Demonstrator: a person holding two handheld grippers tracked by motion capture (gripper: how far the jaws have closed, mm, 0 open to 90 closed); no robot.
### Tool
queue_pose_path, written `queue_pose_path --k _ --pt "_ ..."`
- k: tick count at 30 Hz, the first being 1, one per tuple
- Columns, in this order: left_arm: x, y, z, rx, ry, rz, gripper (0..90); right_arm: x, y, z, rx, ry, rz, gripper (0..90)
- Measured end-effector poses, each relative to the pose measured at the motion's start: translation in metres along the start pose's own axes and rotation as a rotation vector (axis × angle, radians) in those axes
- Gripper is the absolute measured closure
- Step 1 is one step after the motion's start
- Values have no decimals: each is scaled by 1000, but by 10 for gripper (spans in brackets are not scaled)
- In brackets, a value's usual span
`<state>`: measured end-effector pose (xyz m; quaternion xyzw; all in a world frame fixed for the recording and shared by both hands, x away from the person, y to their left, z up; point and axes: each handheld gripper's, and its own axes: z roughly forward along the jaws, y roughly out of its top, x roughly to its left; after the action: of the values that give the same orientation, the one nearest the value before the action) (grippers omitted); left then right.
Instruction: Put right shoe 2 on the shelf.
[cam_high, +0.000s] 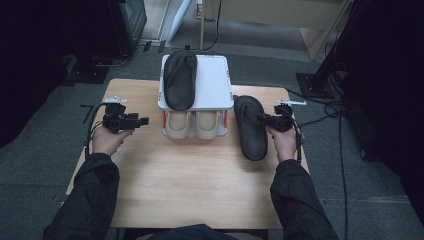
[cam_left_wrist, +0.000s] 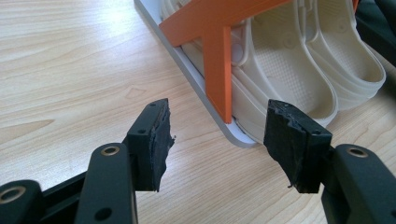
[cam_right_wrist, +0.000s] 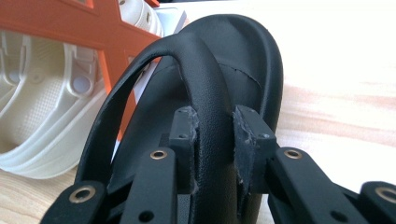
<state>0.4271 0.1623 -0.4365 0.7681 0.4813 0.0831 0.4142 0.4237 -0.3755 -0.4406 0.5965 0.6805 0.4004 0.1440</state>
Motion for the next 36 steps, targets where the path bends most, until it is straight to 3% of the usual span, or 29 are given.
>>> queue_pose_path --k 9,14,25,36 --pt "0 0 0 -5 -6 -1 411 6 31 -9 0 -14 5 706" --pt "0 1 0 -8 -8 -2 411 10 51 -17 -4 -27 -15 706" --pt "1 0 2 1 -25 -7 411 21 87 -36 -41 -30 -31 706" --pt "2 -1 1 -4 -36 -5 412 41 126 -43 -77 -21 -42 706"
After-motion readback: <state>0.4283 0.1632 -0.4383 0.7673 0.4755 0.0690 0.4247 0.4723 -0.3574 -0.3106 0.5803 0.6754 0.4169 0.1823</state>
